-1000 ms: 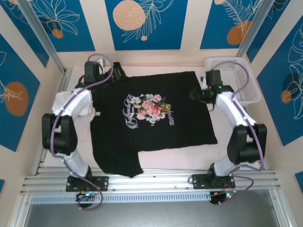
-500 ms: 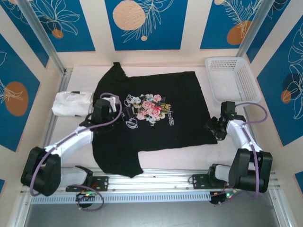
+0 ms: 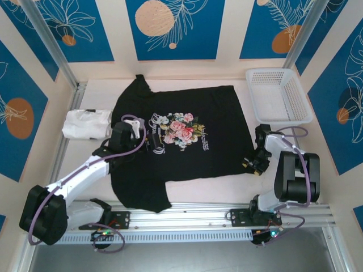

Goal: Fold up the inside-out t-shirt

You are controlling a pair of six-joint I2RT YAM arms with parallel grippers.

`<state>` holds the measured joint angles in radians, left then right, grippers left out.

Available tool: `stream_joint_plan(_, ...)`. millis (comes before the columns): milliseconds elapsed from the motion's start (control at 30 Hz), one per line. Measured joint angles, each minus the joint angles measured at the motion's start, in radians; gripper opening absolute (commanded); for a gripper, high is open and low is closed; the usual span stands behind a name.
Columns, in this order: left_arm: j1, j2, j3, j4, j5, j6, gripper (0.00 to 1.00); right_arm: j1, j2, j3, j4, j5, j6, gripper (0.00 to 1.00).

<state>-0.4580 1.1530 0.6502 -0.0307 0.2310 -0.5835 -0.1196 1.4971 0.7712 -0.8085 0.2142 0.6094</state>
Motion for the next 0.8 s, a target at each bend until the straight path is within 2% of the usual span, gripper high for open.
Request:
stream_joint_plan(100,-0.008,0.0,0.001,-0.027,-0.012,0.017,0.74,0.0,0.02,0.016,-0.007,-0.002,-0.001,0.4)
stream_joint_plan(433,-0.083,-0.029,0.007,-0.227,-0.089,0.064,0.71,0.01,0.023,0.034,0.02,-0.034,-0.059,0.02)
stream_joint_plan(533,-0.13,-0.042,0.008,-0.288,-0.109,0.066,0.69,0.024,-0.018,0.033,0.041,-0.039,-0.069,0.0)
stream_joint_plan(800,-0.402,-0.099,0.007,-0.529,-0.19,0.003,0.65,0.048,-0.158,0.033,0.091,-0.078,-0.097,0.0)
